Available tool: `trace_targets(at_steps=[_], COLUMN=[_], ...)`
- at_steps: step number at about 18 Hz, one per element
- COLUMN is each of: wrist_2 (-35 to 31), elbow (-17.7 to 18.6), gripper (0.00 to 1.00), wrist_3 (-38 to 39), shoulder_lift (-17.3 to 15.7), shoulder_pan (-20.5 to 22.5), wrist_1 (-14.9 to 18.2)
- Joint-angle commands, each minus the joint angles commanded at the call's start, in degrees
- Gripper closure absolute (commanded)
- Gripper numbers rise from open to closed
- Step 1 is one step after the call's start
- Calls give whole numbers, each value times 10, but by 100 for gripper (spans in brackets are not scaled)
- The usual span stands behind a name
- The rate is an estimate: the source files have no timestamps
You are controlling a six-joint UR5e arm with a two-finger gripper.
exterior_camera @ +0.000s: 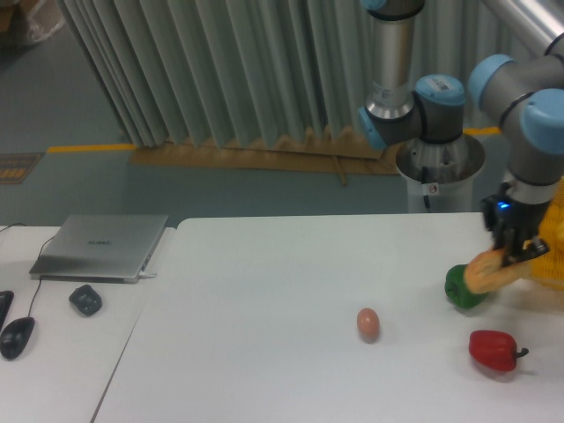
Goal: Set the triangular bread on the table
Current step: 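Lift the bread out of the crate and carry it over the table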
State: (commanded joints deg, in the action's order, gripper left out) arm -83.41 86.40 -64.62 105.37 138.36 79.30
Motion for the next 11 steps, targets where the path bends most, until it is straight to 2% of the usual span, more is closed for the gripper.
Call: trace_targets(at_steps=[2, 5, 9, 11], wrist_2=[-3, -6, -60, -71], elbow=[3, 6, 8, 8], gripper=[70, 70, 70, 70], wrist_3=[20, 42, 66, 66], shoulder_lift=[9, 16, 40, 45], shoulder_pan=[-22, -40, -65, -68], wrist_1=[-28, -53, -96, -98])
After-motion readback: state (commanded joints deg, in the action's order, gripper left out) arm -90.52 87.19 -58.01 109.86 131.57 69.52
